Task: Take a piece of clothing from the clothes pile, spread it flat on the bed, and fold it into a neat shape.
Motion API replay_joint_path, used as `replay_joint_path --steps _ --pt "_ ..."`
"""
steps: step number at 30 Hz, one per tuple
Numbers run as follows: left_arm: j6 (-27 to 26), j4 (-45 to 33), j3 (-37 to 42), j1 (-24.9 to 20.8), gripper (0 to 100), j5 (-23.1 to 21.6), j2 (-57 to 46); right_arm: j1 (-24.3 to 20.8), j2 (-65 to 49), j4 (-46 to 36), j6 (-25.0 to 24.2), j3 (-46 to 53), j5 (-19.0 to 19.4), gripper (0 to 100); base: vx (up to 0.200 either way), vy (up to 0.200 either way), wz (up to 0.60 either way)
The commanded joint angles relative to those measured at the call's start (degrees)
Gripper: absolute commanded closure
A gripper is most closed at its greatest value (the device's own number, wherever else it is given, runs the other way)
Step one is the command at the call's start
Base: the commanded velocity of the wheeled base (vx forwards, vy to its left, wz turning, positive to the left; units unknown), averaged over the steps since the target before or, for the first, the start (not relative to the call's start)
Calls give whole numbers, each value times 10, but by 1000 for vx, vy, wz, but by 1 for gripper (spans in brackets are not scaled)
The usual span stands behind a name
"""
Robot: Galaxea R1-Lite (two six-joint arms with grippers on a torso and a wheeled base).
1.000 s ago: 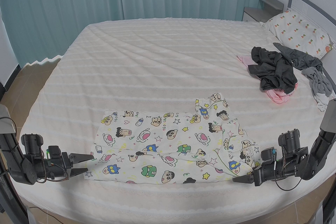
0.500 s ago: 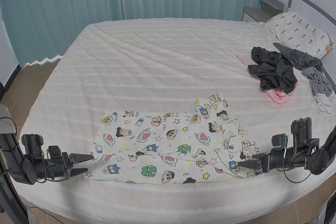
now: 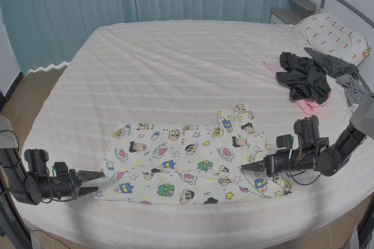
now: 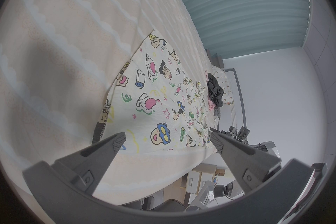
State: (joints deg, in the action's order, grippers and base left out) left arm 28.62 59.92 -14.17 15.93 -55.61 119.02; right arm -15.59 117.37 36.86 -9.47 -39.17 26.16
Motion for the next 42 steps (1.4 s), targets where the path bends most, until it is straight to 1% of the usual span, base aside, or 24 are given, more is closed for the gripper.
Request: replay_joint_path --steps 1,7,8,15,22,26,27,28,30,33,36,42 --pt "0 0 -1 -1 0 0 3 -15 60 -3 0 -36 -2 0 0 0 0" --pt "0 0 -2 -1 0 0 3 -22 67 -4 0 -42 0 0 0 0 0" --pt "0 0 -2 -1 0 0 3 -23 69 -4 0 -42 0 100 0 0 0" --pt "0 0 -2 -1 0 1 3 -25 52 0 -1 -31 -1 100 0 0 0" --pt "0 0 -2 0 0 0 3 -31 -7 1 -4 -9 -1 100 0 0 0" --pt "0 0 -2 -1 0 1 3 -49 -27 1 -3 16 -1 100 0 0 0" --pt "0 0 -2 -1 0 1 3 -59 -35 1 -3 28 -1 100 0 0 0" --pt "0 0 -2 -1 0 1 3 -59 -35 1 -3 28 -1 100 0 0 0" --pt "0 0 -2 -1 0 1 3 -91 -46 2 -3 56 -2 100 0 0 0" --pt "0 0 -2 -1 0 1 3 -106 -41 1 -3 61 -4 100 0 0 0" --pt "0 0 -2 -1 0 1 3 -115 -36 1 -2 68 -4 100 0 0 0" --pt "0 0 -2 -1 0 1 3 -118 -18 0 3 93 -5 100 0 0 0"
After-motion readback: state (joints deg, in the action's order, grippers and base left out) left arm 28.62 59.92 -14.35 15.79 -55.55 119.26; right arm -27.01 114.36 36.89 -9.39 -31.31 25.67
